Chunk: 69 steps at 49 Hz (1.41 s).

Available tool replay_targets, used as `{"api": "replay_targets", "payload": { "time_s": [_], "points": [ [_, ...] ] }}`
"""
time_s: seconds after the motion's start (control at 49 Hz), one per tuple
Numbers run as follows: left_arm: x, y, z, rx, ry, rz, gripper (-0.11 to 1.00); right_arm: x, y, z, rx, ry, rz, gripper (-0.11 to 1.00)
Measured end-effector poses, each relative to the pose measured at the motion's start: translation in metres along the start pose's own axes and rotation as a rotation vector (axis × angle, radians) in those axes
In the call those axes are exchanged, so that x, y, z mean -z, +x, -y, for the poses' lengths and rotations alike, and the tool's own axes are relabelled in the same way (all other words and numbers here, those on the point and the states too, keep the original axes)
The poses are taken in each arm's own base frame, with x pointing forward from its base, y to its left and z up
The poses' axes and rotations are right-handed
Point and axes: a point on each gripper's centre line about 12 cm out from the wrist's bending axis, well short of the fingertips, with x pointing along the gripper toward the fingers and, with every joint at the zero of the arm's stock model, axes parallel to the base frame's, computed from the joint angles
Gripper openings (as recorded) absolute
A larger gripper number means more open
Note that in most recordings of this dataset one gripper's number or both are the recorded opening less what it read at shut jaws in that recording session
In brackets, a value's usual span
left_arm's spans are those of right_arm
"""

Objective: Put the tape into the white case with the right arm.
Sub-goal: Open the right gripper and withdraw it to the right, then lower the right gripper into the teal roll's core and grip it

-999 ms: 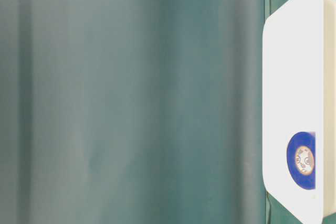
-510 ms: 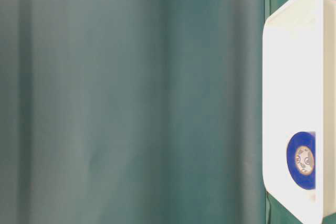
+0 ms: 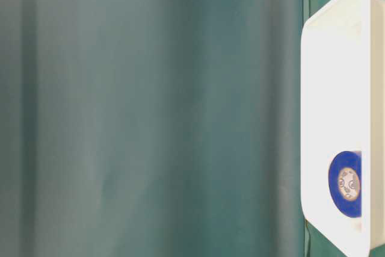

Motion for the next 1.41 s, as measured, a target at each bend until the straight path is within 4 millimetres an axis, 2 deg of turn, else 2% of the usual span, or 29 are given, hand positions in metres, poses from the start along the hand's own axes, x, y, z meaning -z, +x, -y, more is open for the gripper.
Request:
{"api": "replay_targets", "payload": {
  "time_s": [0.224, 0.367, 1.06, 1.407],
  "points": [
    [0.000, 0.000, 0.000, 0.000, -0.002, -0.002, 0.00, 0.000, 0.002, -0.002, -0.006, -0.004, -0.002, 0.57],
    [0.000, 0.000, 0.000, -0.001, -0.002, 0.000, 0.00, -0.004, 0.014, -0.006, -0.018, -0.018, -0.030, 0.57],
    [0.000, 0.000, 0.000, -0.002, 0.000, -0.001, 0.00, -0.072, 0.108, -0.042, -0.062, -0.071, -0.090, 0.59],
    [0.001, 0.000, 0.000, 0.000, 0.000, -0.005, 0.00, -0.088, 0.141, -0.055, -0.073, -0.084, -0.099, 0.59]
  ]
}}
